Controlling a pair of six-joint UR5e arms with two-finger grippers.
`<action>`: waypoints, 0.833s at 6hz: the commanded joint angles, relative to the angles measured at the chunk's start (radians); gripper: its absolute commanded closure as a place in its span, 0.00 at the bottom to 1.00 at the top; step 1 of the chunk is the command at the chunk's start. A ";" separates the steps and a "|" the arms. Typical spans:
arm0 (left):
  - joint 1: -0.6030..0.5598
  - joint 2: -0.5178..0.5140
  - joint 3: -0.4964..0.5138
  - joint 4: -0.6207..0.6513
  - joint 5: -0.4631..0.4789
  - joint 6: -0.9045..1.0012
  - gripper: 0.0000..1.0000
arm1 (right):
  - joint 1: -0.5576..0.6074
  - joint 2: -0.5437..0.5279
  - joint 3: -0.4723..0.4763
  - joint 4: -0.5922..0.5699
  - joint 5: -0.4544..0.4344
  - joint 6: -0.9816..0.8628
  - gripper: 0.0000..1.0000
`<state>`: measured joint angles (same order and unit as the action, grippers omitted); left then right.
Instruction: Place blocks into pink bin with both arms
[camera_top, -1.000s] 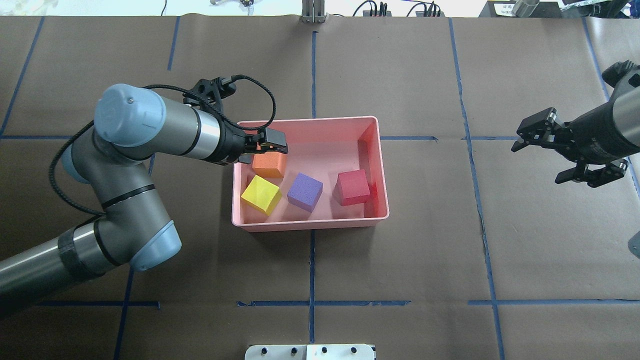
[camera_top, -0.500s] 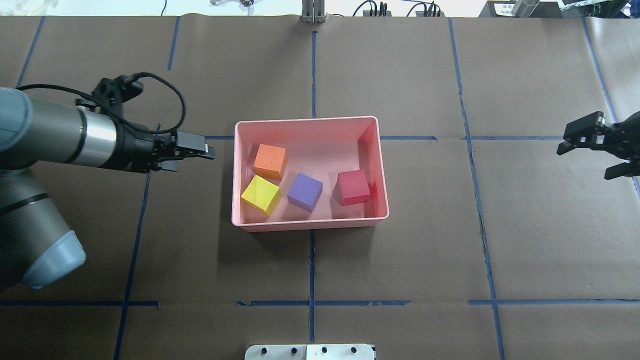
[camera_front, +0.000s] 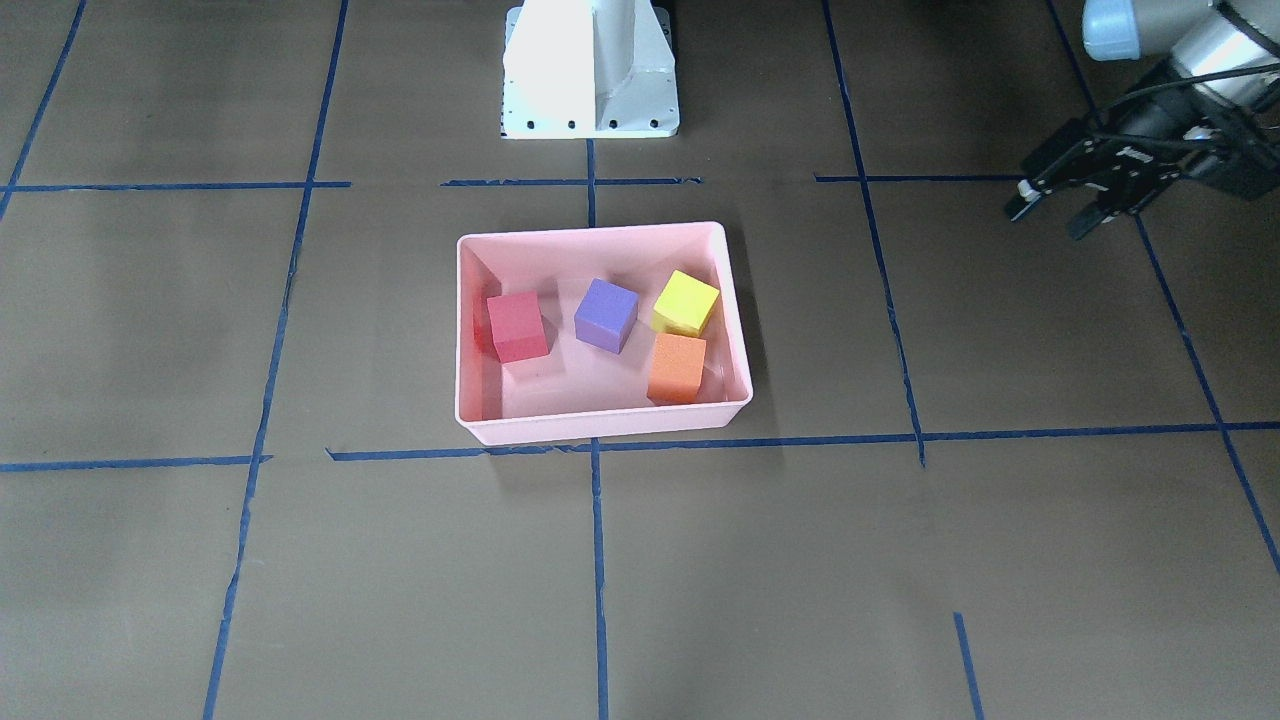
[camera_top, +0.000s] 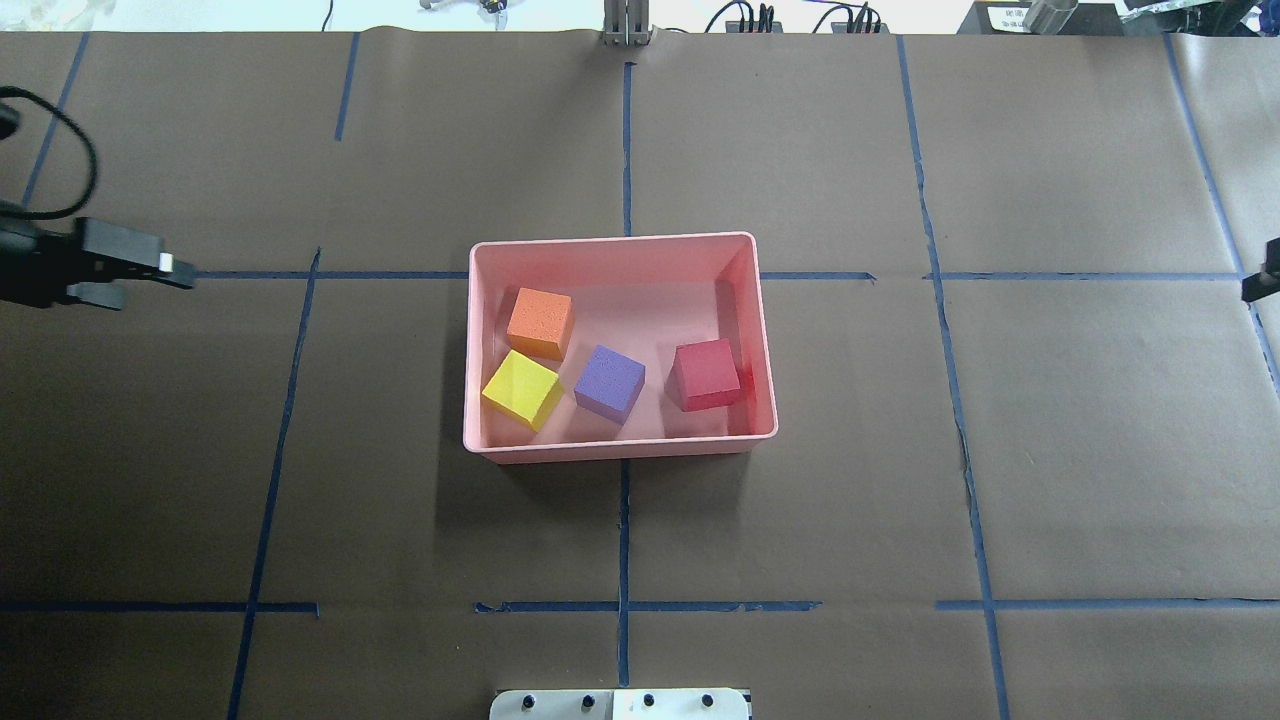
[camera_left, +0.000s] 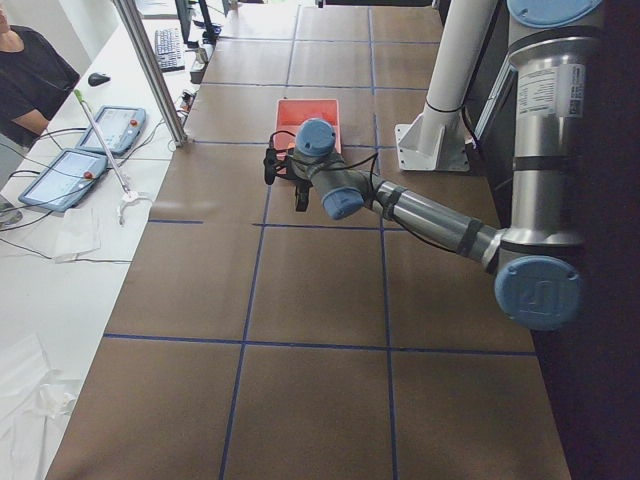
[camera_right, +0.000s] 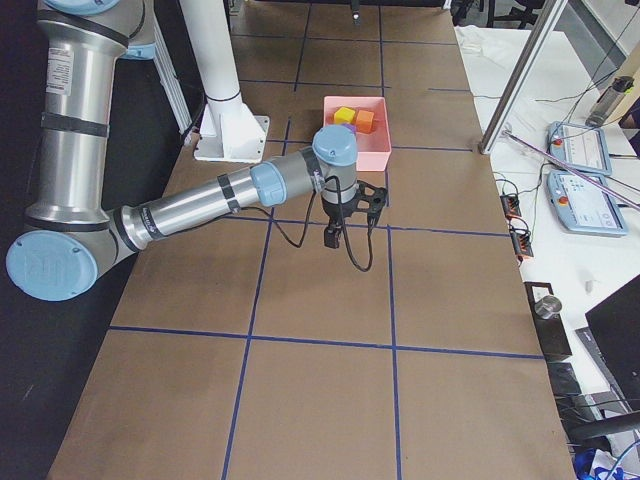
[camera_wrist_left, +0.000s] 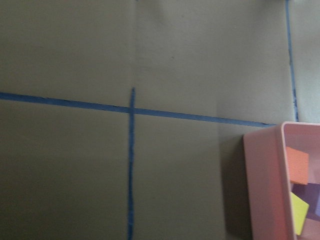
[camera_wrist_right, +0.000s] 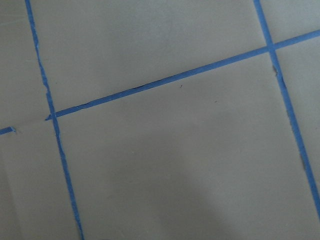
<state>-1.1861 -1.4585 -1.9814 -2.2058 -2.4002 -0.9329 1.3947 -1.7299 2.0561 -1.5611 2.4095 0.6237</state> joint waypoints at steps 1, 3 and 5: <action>-0.219 0.108 0.035 0.068 -0.019 0.450 0.00 | 0.102 -0.008 -0.097 -0.002 0.040 -0.285 0.00; -0.393 0.106 0.036 0.444 0.053 0.998 0.00 | 0.110 -0.023 -0.097 0.001 0.042 -0.419 0.00; -0.397 0.090 0.033 0.771 0.076 1.117 0.00 | 0.110 -0.030 -0.090 0.004 0.007 -0.429 0.00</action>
<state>-1.5764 -1.3567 -1.9476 -1.6015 -2.3288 0.1331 1.5041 -1.7558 1.9662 -1.5579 2.4330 0.2043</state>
